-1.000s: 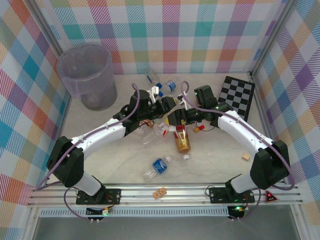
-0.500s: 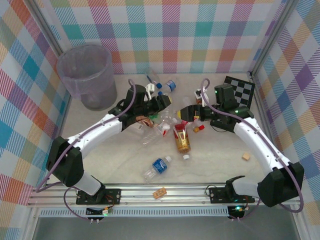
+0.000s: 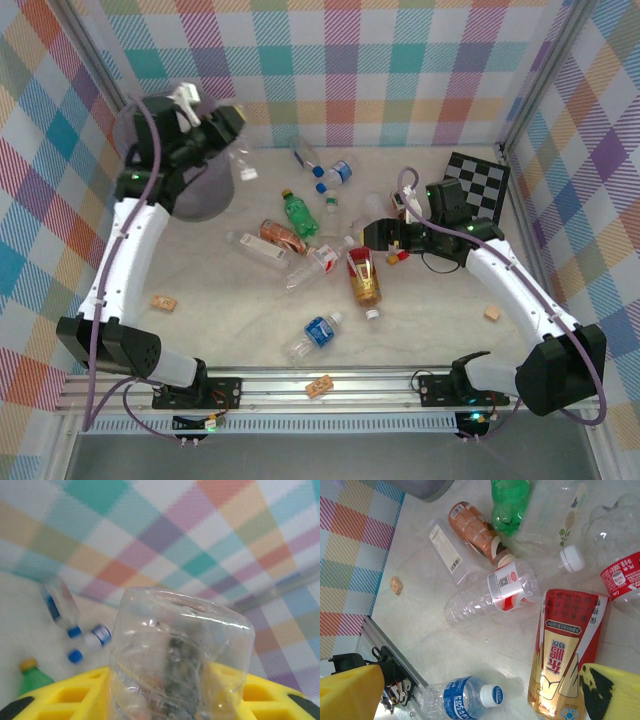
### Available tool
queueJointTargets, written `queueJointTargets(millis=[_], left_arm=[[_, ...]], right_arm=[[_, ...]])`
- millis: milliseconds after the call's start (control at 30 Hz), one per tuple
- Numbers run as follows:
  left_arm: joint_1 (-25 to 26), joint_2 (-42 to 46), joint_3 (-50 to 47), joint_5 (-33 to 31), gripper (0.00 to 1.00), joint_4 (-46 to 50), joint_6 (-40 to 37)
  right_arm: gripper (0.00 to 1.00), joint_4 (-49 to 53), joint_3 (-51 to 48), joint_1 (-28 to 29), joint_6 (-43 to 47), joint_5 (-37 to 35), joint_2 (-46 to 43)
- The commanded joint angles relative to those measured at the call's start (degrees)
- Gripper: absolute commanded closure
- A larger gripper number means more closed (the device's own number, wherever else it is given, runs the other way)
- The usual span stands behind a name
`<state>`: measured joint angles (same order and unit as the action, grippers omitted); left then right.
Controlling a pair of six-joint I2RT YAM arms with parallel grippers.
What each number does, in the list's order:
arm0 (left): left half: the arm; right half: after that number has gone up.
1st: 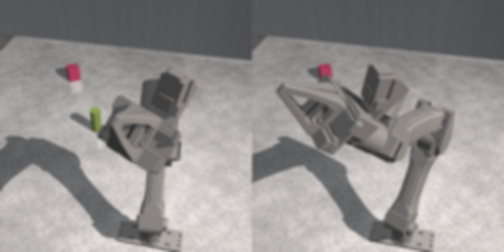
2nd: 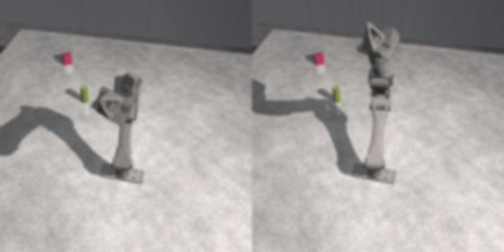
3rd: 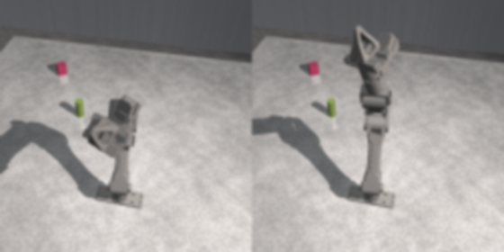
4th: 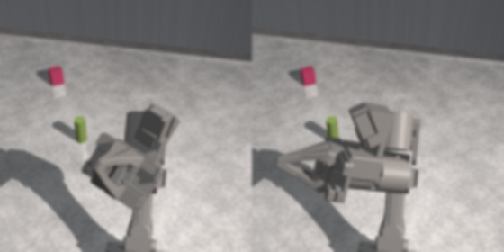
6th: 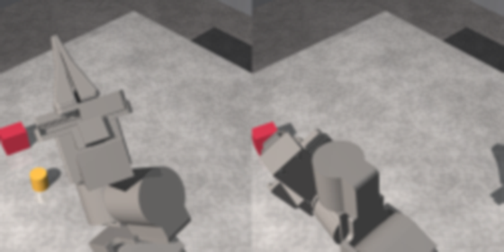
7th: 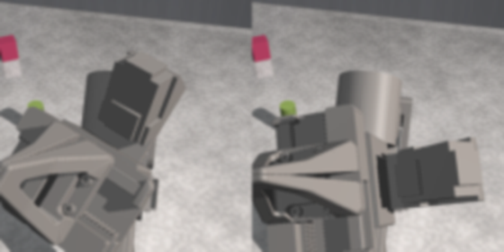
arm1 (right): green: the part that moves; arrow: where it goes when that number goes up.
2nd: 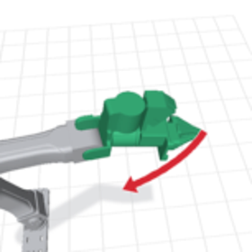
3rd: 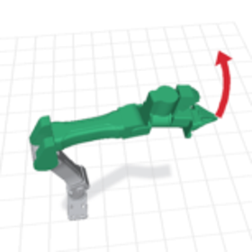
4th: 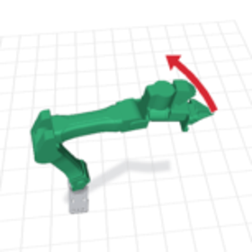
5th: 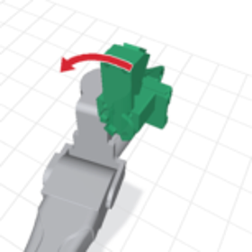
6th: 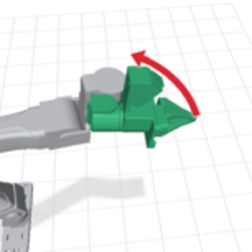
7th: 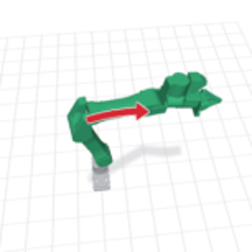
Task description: Put the plastic bottles in the bin
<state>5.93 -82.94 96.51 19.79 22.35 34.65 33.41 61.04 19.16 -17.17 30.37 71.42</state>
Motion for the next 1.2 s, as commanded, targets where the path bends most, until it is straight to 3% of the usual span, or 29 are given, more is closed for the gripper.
queueJointTargets(millis=[0,167,267,700,800,1167], left_arm=[[-5.74,-2.09,4.52,-1.47,0.60,2.21,-3.04],[-14.33,-7.71,7.65,-1.04,0.60,-3.27,0.92],[-16.92,-11.89,10.35,-0.02,0.60,-4.51,2.07],[-19.99,-26.36,17.52,-7.22,0.62,-9.75,1.23],[-19.98,-28.78,20.57,-8.29,0.60,-6.97,-2.21],[-18.44,-37.51,30.66,-14.71,0.52,17.20,-21.59]], right_arm=[[0.00,1.33,-0.64,-0.26,-0.76,0.19,-0.09],[0.01,3.19,-1.40,-0.27,-1.30,-0.95,-1.43],[0.01,4.76,-1.75,-0.26,-0.83,-1.32,-2.03],[0.03,8.88,-0.48,-0.18,0.50,-1.24,1.00],[0.03,7.61,-2.02,-0.20,1.73,-2.01,0.44],[0.03,5.23,-6.34,-0.24,1.91,-3.00,-5.39]])
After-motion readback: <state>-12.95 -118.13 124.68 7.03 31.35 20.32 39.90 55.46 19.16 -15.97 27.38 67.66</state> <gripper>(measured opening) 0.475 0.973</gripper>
